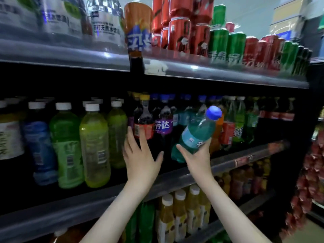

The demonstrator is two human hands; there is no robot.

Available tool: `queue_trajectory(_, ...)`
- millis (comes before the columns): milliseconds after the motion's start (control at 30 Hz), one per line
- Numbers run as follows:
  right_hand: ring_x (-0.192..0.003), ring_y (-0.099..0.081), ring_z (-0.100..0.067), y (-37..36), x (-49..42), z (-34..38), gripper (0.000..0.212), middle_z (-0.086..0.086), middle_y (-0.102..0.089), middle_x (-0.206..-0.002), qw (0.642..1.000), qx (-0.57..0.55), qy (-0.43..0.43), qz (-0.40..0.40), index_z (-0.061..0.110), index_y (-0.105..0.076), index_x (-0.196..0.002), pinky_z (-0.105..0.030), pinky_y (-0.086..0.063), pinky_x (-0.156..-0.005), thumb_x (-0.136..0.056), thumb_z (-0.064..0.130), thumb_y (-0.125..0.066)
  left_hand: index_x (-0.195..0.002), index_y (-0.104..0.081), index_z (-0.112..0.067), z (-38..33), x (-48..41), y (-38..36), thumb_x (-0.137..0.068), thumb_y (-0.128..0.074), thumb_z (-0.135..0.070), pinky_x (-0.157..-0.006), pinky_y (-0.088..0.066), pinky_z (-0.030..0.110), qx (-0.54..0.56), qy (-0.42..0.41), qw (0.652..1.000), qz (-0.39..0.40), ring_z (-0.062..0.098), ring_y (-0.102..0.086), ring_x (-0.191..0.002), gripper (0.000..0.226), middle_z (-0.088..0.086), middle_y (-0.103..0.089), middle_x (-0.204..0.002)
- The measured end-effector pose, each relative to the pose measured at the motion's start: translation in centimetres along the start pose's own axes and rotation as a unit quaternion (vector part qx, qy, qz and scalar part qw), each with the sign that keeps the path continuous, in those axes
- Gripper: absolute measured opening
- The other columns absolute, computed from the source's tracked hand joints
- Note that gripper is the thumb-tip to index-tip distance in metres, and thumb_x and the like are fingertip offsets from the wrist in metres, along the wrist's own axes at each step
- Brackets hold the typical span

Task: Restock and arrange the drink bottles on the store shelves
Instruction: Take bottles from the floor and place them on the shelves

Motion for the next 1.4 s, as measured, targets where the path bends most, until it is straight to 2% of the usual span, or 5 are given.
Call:
queue_trajectory(267, -0.124, -0.050, -0.023, -3.0, -4.4, -3.6, 0.090, -0.003, -0.050, -0.139, 0.991, 0.078, -0.053, 0.093, 0.021, -0.019, -0.147, -0.027, -0.042, -0.092, -0.079, 0.033, -0.077, -0.131, 0.039, -0.031, -0.3, -1.0, -2.1, -0.085, -0.063, -0.048, -0.110, -0.026, 0.046, 0.026, 0.059, 0.997, -0.042, 0.040, -0.012, -0.139, 0.114, 0.016, 0.008, -0.156)
queue_trajectory(600, -0.138, -0.036, -0.025, -5.0, -3.1, -6.9, 0.096, -0.011, -0.023, -0.157, 0.949, 0.224, -0.004, 0.220, 0.013, 0.016, -0.151, -0.032, -0.039, -0.103, -0.093, 0.023, -0.060, -0.131, 0.041, -0.034, -0.8, -0.3, -2.5, -0.085, -0.061, -0.051, -0.108, -0.032, 0.043, -0.025, 0.085, 0.993, -0.077, 0.037, -0.012, -0.140, 0.113, 0.016, 0.007, -0.156)
queue_trajectory(833, -0.137, -0.026, -0.026, -3.8, 2.9, -1.1, 0.083, -0.017, -0.031, -0.148, 0.964, 0.156, 0.171, 0.128, 0.016, -0.012, -0.152, -0.040, -0.034, -0.107, -0.088, 0.014, -0.065, -0.149, -0.018, -0.021, -0.2, 5.2, 0.6, -0.092, -0.051, -0.041, -0.107, -0.035, 0.036, -0.069, 0.045, 0.991, -0.101, 0.027, -0.027, -0.139, 0.069, 0.011, -0.024, -0.153)
queue_trajectory(1000, -0.126, -0.039, -0.017, -9.5, 11.4, 2.7, 0.058, -0.009, -0.049, -0.135, 0.947, 0.064, 0.224, 0.221, 0.010, -0.038, -0.142, -0.029, -0.037, -0.101, -0.089, 0.012, -0.063, -0.143, -0.039, -0.017, 4.2, 11.4, 6.1, -0.094, -0.044, -0.040, -0.108, -0.023, 0.013, -0.108, 0.071, 0.986, -0.110, 0.011, -0.033, -0.135, 0.054, 0.002, -0.041, -0.146)
queue_trajectory(1400, -0.120, -0.050, -0.014, -28.3, 50.0, 12.6, 0.035, 0.002, -0.055, -0.126, 0.731, -0.032, 0.225, 0.644, 0.014, -0.052, -0.131, -0.016, -0.036, -0.095, -0.097, 0.024, -0.052, -0.140, -0.040, -0.021, 23.5, 42.2, 28.5, -0.098, -0.044, -0.030, -0.094, -0.040, 0.020, -0.224, 0.398, 0.888, -0.049, 0.011, -0.047, -0.123, 0.043, -0.007, -0.047, -0.136)
Point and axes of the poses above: each hand's wrist, its own x-axis away from the middle knuckle, its own y-axis out of the back of the hand, z = x × y, the point moved 10 cm from there along -x, towards the middle knuckle
